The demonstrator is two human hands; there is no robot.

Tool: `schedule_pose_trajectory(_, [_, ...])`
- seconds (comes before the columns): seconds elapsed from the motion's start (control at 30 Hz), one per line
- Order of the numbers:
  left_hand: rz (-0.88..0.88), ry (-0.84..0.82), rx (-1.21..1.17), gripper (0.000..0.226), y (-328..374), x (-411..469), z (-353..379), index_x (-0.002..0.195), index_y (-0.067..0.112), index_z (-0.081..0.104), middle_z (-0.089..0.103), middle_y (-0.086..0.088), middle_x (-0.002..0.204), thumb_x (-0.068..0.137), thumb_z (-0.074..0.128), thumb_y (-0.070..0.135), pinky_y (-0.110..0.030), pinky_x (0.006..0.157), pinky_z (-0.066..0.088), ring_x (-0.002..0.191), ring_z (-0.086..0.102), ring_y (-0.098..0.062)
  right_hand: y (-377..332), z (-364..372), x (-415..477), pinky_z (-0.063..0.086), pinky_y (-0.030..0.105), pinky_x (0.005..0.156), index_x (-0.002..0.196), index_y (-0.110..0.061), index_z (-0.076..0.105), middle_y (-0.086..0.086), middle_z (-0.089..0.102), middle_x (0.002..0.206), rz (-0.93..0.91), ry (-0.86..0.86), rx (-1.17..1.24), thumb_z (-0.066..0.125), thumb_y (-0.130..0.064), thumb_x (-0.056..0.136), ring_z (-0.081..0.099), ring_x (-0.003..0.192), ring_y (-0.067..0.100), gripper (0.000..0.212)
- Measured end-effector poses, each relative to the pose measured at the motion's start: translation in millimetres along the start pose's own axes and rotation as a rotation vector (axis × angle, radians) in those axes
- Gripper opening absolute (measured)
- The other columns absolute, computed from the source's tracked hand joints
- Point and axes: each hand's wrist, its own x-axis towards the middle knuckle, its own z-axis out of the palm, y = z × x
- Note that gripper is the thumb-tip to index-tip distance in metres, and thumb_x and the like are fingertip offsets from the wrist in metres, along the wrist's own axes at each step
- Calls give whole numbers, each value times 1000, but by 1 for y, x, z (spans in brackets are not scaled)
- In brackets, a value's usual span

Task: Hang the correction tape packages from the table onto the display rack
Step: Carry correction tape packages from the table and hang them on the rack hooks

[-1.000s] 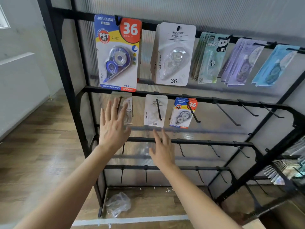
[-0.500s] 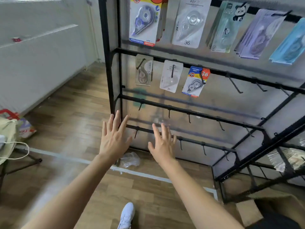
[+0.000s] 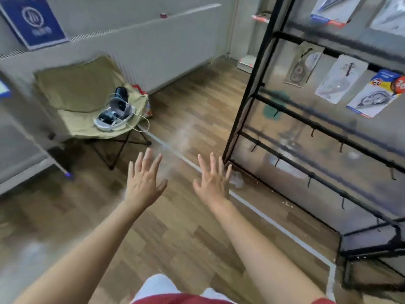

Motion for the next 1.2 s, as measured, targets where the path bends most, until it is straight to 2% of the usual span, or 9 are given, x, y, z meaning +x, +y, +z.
schedule_pose_trajectory(0.2, [-230,17,11,74,-133,-41,-29,151,26,16,0,-6,159,89,52,46,-42,116,2,146,2,-25,-124,22,17,-8,53,113,152,-28,5,12,-1,159,-139,-44,24,46,-35,93,-4,146,32,72])
schedule_pose_trajectory(0.3, [-339,40,16,74,-209,-62,-55,151,27,15,0,-5,159,90,52,46,-42,116,2,146,2,-25,-207,42,25,-7,52,114,152,-29,5,10,-1,160,-186,-95,57,46,-36,93,-3,146,30,72])
schedule_pose_trajectory(0.43, [-483,103,23,73,-303,-88,-91,151,26,14,-2,-5,160,91,51,44,-41,116,0,146,0,-24,-318,66,28,-4,52,114,152,-29,9,9,4,159,-337,-116,78,49,-37,91,0,146,28,73])
schedule_pose_trajectory(0.7, [-723,204,11,72,-428,-120,-125,151,26,13,-2,-5,160,92,50,43,-40,117,-1,146,-2,-24,-465,102,50,0,51,115,152,-29,8,9,6,159,-554,-175,78,47,-38,92,2,146,27,72])
schedule_pose_trajectory(0.93, [-872,248,28,72,-529,-91,-142,151,28,12,-2,-5,160,92,51,43,-40,117,0,146,-2,-24,-579,131,120,2,49,116,152,-28,9,8,7,159,-691,-189,70,45,-40,94,4,146,27,69])
schedule_pose_trajectory(1.2, [-939,279,34,74,-653,6,-189,152,28,8,-7,-3,160,93,50,44,-40,117,1,146,-5,-24,-707,133,245,4,48,115,152,-27,11,9,7,159,-741,-150,145,47,-37,93,6,146,27,70])
